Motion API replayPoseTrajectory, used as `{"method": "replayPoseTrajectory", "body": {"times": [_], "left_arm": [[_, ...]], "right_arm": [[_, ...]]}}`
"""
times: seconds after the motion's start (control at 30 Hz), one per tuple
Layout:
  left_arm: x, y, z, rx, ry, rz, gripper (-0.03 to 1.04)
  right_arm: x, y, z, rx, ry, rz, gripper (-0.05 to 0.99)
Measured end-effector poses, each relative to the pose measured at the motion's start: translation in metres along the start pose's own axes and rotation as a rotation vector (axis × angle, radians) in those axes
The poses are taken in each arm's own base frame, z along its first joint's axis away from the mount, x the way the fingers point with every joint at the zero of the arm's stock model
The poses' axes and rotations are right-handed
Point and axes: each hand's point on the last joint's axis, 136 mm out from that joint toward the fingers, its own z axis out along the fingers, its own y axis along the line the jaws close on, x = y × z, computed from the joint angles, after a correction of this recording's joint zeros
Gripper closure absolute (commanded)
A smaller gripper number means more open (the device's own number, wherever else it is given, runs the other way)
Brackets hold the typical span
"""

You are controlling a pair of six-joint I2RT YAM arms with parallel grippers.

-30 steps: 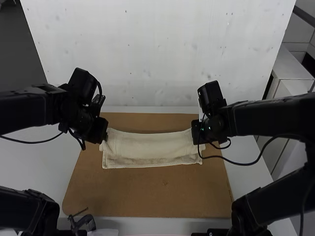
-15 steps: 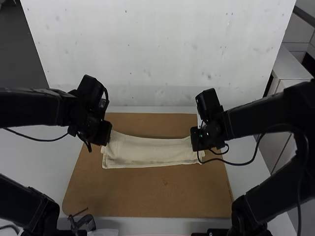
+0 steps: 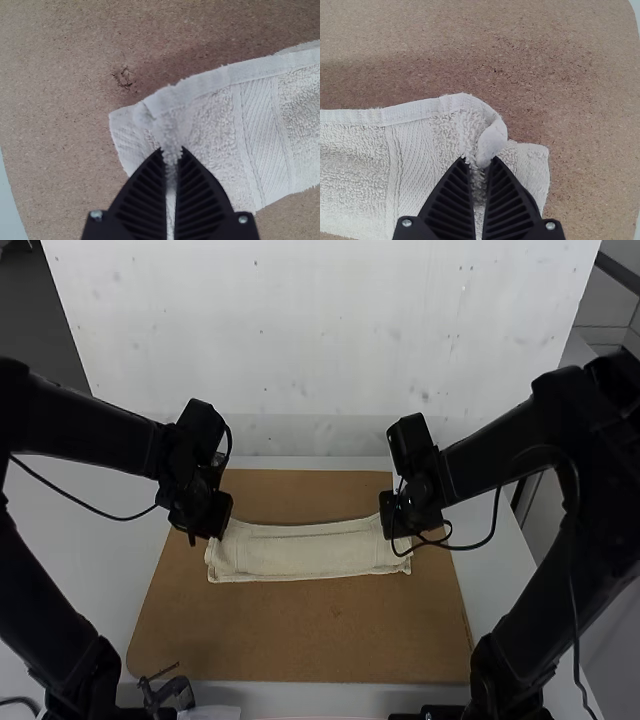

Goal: Fold the towel.

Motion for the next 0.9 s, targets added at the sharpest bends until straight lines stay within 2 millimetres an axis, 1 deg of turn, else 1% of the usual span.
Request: {"method": "replayPoseTrajectory", "body": {"times": [0.1,0.13,0.17,0.2,0.23,0.27,0.3,0.33,0.5,0.57,0.73,0.8,0.9], "left_arm": [[-0.001,0.002,0.008,-0.015,0.024,0.0,0.99],[0.0,0.002,0.011,-0.018,0.033,0.001,0.97],[0.001,0.003,0.014,-0.023,0.042,0.002,0.85],[0.002,0.003,0.016,-0.025,0.05,0.003,0.68],[0.003,0.004,0.018,-0.03,0.056,0.001,0.45],[0.003,0.006,0.018,-0.037,0.068,0.002,0.22],[0.004,0.01,0.019,-0.046,0.083,-0.007,0.04],[0.002,0.014,0.018,-0.056,0.093,-0.016,-0.01],[-0.022,0.037,0.009,-0.087,0.044,-0.082,0.0],[-0.03,0.045,-0.001,-0.095,0.007,-0.105,0.0],[-0.054,0.06,-0.039,-0.107,-0.128,-0.151,0.0],[-0.062,0.065,-0.051,-0.108,-0.173,-0.164,0.0],[-0.066,0.07,-0.06,-0.107,-0.201,-0.179,0.0]], "right_arm": [[0.001,0.0,0.004,0.003,0.005,-0.001,0.92],[0.002,0.0,0.005,0.003,0.008,-0.001,0.91],[0.002,0.0,0.006,0.003,0.009,-0.001,0.78],[0.002,0.001,0.007,0.003,0.008,-0.001,0.59],[0.001,0.0,0.008,0.004,0.004,0.007,0.28],[0.0,-0.001,0.008,0.007,-0.001,0.008,0.04],[-0.002,-0.002,0.008,0.009,-0.007,0.014,-0.04],[-0.004,-0.005,0.008,0.014,-0.012,0.024,-0.04],[-0.002,-0.025,0.01,0.049,0.005,0.069,-0.03],[0.003,-0.029,0.009,0.055,0.03,0.079,-0.01],[0.014,-0.026,0.004,0.026,0.092,0.097,0.0],[0.017,-0.023,0.003,0.014,0.115,0.107,0.03],[0.019,-0.021,0.002,0.002,0.132,0.127,0.05]]}}
